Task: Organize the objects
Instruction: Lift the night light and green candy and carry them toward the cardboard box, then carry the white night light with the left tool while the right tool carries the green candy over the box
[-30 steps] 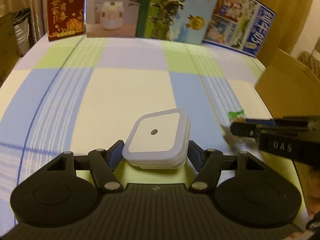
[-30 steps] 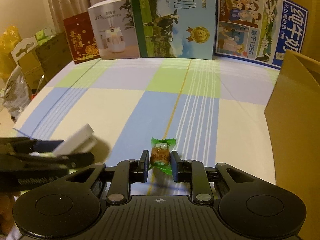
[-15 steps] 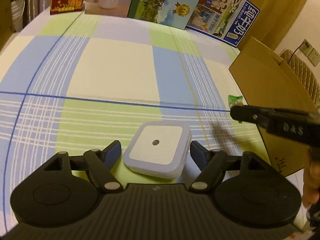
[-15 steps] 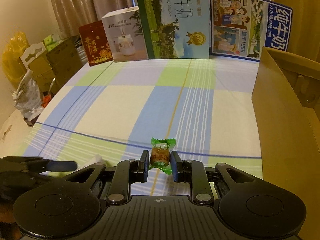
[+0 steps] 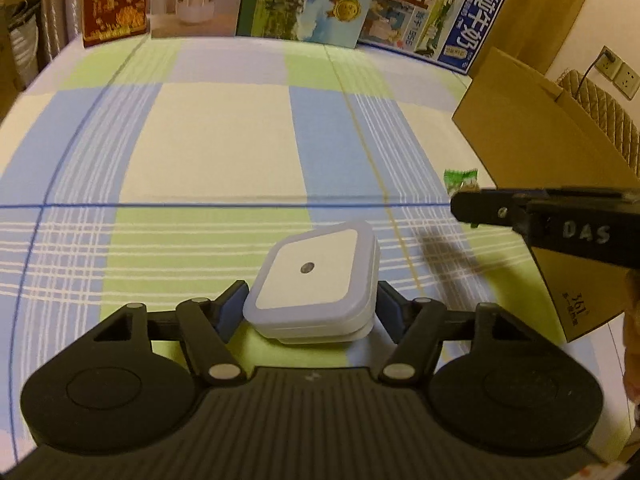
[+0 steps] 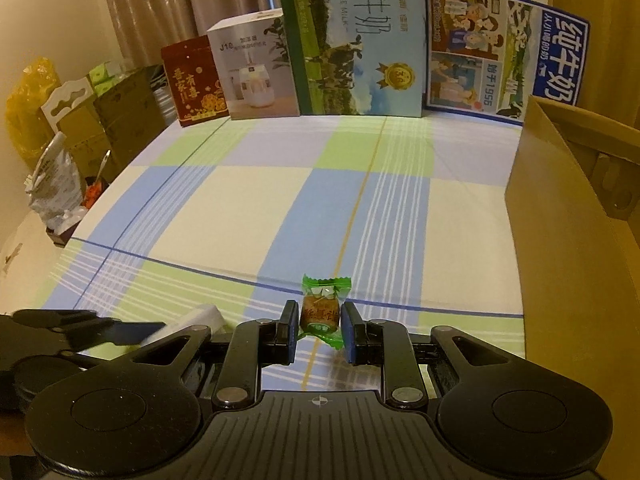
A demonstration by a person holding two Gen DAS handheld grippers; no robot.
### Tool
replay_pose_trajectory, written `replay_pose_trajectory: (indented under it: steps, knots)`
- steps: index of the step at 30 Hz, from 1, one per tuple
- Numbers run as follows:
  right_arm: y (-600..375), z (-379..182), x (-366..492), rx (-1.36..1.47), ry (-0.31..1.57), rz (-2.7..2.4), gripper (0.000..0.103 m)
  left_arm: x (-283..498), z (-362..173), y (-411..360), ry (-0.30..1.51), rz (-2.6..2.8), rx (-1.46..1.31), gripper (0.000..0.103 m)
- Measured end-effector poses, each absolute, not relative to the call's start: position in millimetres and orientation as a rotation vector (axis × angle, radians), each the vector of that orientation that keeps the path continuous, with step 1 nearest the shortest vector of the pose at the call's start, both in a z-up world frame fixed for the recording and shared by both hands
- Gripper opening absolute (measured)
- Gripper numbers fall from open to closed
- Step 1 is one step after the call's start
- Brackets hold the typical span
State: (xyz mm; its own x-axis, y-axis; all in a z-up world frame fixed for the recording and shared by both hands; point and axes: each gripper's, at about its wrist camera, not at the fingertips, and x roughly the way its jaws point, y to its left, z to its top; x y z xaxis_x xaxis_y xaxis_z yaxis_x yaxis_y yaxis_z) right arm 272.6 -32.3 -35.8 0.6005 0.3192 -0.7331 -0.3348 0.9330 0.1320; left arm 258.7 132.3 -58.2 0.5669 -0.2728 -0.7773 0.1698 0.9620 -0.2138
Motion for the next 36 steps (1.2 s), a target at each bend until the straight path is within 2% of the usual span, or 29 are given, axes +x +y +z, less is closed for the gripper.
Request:
replay_pose_trajectory:
  steps: [12,26,36]
  knots:
    - [-65,-15,228,0.021,0.811,0.346,0.019,219,-16,127,0.872,-0.164,-0.127,0.064]
    - [-84,7,149,-0.007,0.746,0.349,0.019,158,15,107,0.812,-0.160,-0.156,0.064]
    - [-92,11,132,-0.003,0.723,0.347,0.019,141,28,95,0.783,-0.175,-0.160,0.064]
